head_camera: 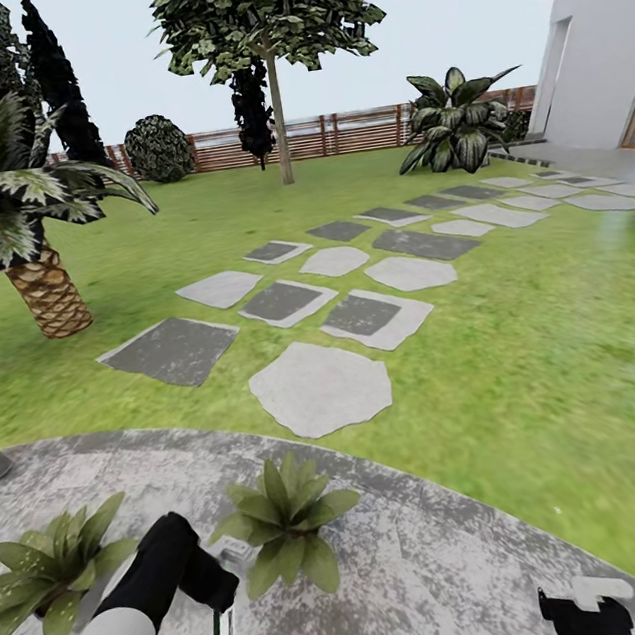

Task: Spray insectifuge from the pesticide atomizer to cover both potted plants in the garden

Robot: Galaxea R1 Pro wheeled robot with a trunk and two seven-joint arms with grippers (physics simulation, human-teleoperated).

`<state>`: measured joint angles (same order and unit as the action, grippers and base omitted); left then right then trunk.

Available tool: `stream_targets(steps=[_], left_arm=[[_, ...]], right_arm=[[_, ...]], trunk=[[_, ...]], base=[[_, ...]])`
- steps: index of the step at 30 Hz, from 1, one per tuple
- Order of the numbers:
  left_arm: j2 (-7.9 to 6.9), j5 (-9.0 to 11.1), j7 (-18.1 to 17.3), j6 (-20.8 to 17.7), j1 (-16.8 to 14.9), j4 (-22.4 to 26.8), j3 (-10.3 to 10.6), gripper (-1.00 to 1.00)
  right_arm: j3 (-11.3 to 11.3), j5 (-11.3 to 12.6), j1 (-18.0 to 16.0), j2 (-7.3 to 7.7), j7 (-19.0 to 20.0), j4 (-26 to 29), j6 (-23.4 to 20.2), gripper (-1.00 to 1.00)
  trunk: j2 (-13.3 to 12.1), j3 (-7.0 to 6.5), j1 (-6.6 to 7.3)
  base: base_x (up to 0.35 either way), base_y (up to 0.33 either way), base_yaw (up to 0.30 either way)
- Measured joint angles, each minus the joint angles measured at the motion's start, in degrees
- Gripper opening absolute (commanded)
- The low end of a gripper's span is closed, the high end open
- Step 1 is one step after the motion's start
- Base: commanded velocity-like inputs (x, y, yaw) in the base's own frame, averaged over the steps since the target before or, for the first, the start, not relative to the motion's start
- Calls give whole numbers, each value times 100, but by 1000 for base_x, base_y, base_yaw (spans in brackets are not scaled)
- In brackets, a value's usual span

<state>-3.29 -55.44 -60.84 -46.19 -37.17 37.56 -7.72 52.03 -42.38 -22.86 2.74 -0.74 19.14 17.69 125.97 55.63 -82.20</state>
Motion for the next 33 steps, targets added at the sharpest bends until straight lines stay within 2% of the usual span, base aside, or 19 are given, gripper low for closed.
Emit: stream_targets(steps=[2, 4, 14, 19, 26, 27, 29, 30, 31, 33], left_arm=[[2, 0, 19, -220, 12, 6, 24, -100], [-15, -10, 25, -262, 26, 7, 38, -100], [-101, -11, 8, -223, 39, 0, 29, -100], [-100, -103, 16, -224, 41, -1, 27, -100], [-112, -182, 32, -229, 45, -1, 26, -100], [-135, -187, 34, -226, 45, -1, 24, -100], [-276, -200, 36, -219, 45, -1, 22, -100], [-434, -219, 34, -206, 44, -3, 21, -100], [-496, -193, 29, -220, 45, -6, 19, -100], [-523, -179, 33, -230, 45, -8, 20, -100]], right_arm=[[3, 1, 0, 1, -4, 0, 3, 100], [3, 1, 0, 4, -10, 0, 7, 100], [1, 0, 0, 0, -14, 2, 11, 100], [1, 1, 0, 0, -18, 3, 13, 100], [5, 3, 0, 2, -19, 14, 11, 100], [6, -1, 0, 4, -14, 13, 11, 100], [8, -6, 10, 11, -9, 12, 11, 100], [9, -6, 21, 51, -7, 11, 11, 100], [5, -7, 24, 67, -6, 10, 12, 100], [2, -8, 27, 75, -6, 9, 12, 100]], trunk=[[0, 0, -2], [0, 0, -3], [0, 0, -3], [0, 0, -3], [0, 0, -3], [0, 0, -3], [0, 0, -3], [0, 0, -3], [0, 0, -2], [0, 0, -2]], base=[[107, 211, 0], [32, 141, 0], [4, 21, -34], [45, 217, -139], [4, 30, -6], [0, 1, 0], [11, 18, 0], [87, 118, 0], [119, 165, 0], [150, 211, 0]])
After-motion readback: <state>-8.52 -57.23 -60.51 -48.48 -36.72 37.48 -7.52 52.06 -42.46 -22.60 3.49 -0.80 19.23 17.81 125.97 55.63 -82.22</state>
